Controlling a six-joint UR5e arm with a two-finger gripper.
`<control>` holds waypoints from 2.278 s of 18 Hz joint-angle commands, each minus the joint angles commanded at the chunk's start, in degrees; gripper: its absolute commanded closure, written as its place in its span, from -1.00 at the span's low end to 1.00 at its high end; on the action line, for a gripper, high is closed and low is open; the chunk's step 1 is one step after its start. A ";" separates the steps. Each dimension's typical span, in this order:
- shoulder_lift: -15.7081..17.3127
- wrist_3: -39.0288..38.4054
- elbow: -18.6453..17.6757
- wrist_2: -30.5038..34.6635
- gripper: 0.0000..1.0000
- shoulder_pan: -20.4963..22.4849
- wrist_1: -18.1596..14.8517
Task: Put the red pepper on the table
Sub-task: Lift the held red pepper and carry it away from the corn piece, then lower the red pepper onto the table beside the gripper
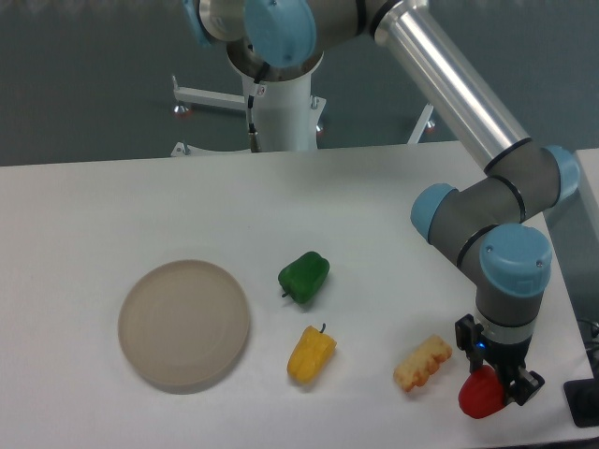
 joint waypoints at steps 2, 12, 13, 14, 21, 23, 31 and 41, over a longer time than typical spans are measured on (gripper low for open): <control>0.00 0.00 -0.09 0.00 0.19 0.00 0.00; 11.32 -0.09 -10.97 -0.61 0.18 1.49 -7.91; 12.73 0.00 -12.73 -0.70 0.18 2.10 -8.43; 13.96 0.70 -14.31 -0.79 0.19 2.54 -9.13; 20.04 7.29 -26.62 -0.35 0.19 5.27 -10.63; 20.91 7.99 -28.73 -0.53 0.19 6.06 -10.72; 23.64 10.11 -39.72 -2.01 0.24 6.15 -2.65; 23.91 11.60 -41.84 -4.31 0.20 6.24 -0.53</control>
